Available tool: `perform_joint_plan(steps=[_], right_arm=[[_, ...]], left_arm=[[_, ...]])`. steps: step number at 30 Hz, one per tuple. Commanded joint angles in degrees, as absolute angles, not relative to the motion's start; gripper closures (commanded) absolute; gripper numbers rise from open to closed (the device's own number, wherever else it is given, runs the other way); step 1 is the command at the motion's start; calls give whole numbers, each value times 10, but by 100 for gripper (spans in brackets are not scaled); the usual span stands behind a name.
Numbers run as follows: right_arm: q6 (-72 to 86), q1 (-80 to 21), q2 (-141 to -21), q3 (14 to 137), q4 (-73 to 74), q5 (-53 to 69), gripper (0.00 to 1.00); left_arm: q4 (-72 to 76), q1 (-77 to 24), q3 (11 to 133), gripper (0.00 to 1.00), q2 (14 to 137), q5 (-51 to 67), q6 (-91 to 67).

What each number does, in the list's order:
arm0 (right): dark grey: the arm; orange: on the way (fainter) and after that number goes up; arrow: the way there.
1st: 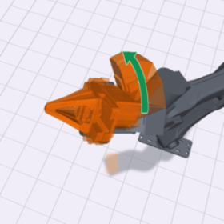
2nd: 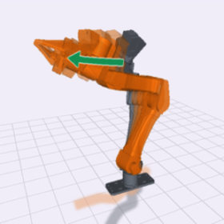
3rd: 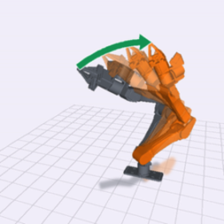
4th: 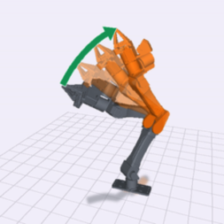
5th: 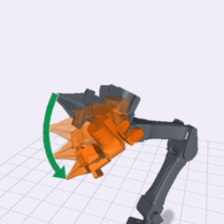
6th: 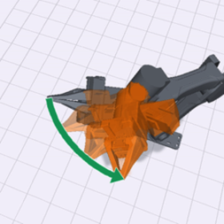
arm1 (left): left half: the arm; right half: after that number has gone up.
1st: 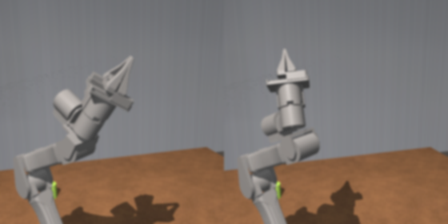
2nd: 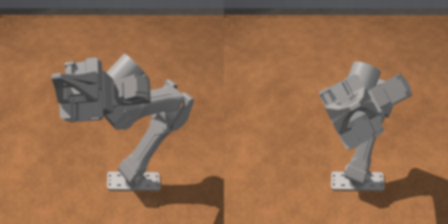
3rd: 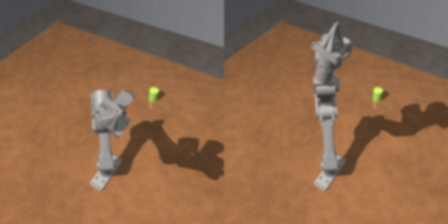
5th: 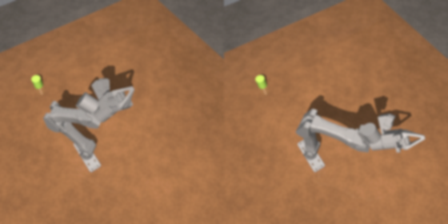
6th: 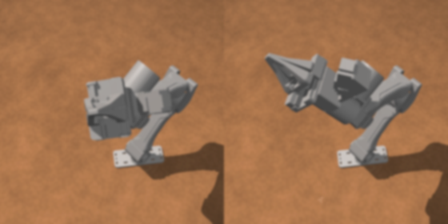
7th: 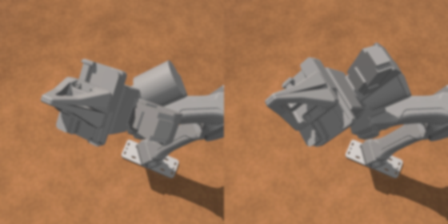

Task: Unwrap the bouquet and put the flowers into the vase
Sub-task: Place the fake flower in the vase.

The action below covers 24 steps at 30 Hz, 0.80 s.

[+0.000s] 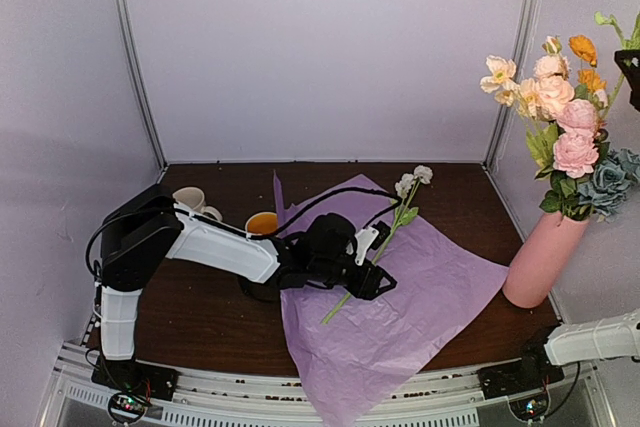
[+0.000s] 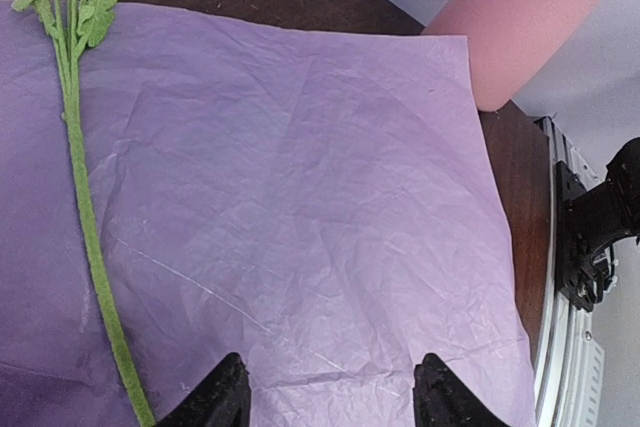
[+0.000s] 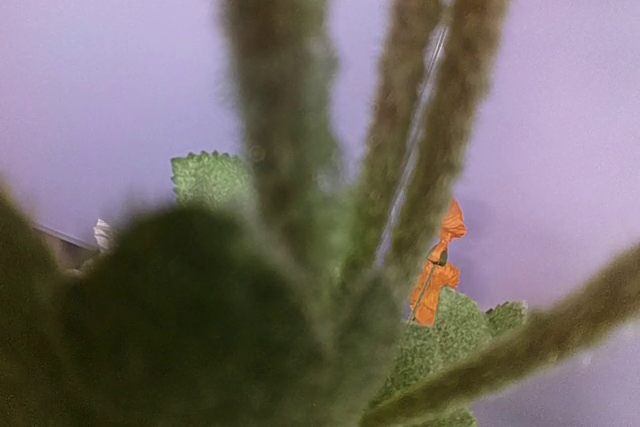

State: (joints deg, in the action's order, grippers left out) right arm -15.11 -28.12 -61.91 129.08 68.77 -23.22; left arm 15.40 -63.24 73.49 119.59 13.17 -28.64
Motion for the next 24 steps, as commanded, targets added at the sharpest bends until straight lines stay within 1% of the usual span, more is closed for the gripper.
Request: perform_joint_plan(steps=[1, 10, 14, 20, 24], right_arm=[[-110, -240, -647, 1282, 708, -194, 100], [-81, -122, -668, 1230, 706, -85, 100], [-79, -70, -666, 1188, 692, -37, 100], [-98, -16, -648, 1112, 653, -13, 100], [-110, 7, -639, 1082, 631, 1, 100]], left_arm=[[180, -636, 730, 42, 1194, 140, -288], [185, -636, 721, 42, 1190, 137, -289], [185, -636, 721, 42, 1190, 137, -288], [184, -636, 723, 42, 1192, 137, -287], [180, -636, 729, 42, 1196, 140, -286]])
